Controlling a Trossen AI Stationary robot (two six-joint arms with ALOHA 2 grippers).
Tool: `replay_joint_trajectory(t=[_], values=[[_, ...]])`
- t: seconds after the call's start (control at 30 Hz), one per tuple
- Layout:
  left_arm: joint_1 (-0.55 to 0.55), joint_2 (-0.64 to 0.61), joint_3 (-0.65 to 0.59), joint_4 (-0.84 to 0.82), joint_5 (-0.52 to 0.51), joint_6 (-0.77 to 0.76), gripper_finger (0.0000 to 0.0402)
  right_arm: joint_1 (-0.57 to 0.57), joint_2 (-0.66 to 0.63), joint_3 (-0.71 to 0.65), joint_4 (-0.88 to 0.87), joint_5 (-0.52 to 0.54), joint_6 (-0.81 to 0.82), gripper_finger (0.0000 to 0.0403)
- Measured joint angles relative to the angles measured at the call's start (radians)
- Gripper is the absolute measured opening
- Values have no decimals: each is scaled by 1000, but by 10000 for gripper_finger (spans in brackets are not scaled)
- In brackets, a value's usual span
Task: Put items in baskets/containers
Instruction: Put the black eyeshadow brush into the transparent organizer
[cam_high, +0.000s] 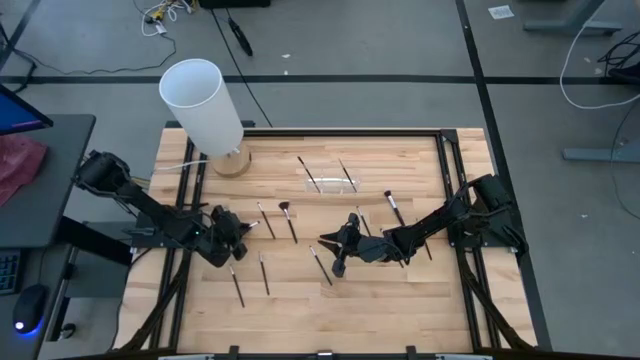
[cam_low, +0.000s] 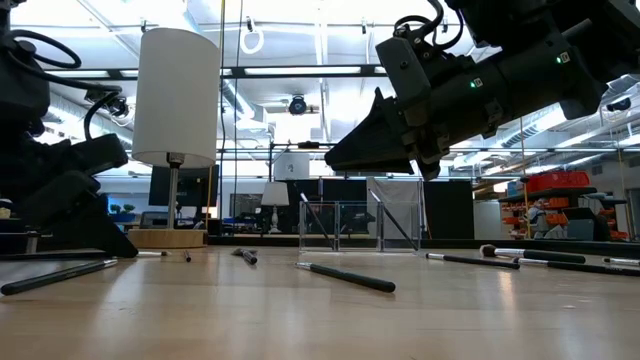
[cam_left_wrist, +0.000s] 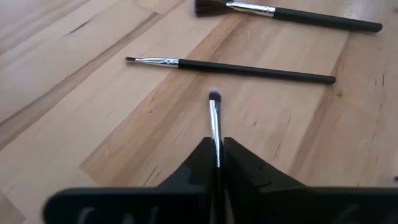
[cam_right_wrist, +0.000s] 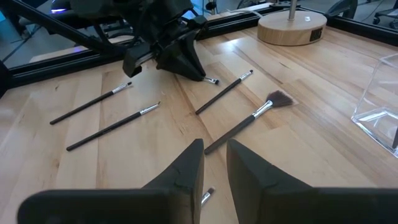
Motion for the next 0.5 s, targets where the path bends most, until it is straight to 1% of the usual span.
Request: replay_joint_trajectory(t=[0.07,0.3,0.5], values=[[0,0,0,-3,1,7,14,0,0,0,-1,0,0,70],[-1,2,-1,-4,-2,9,13,0,0,0,-5,0,0,70],[-1,2,-8,39,-19,35,13,0,0,0,-5,0,0,70]])
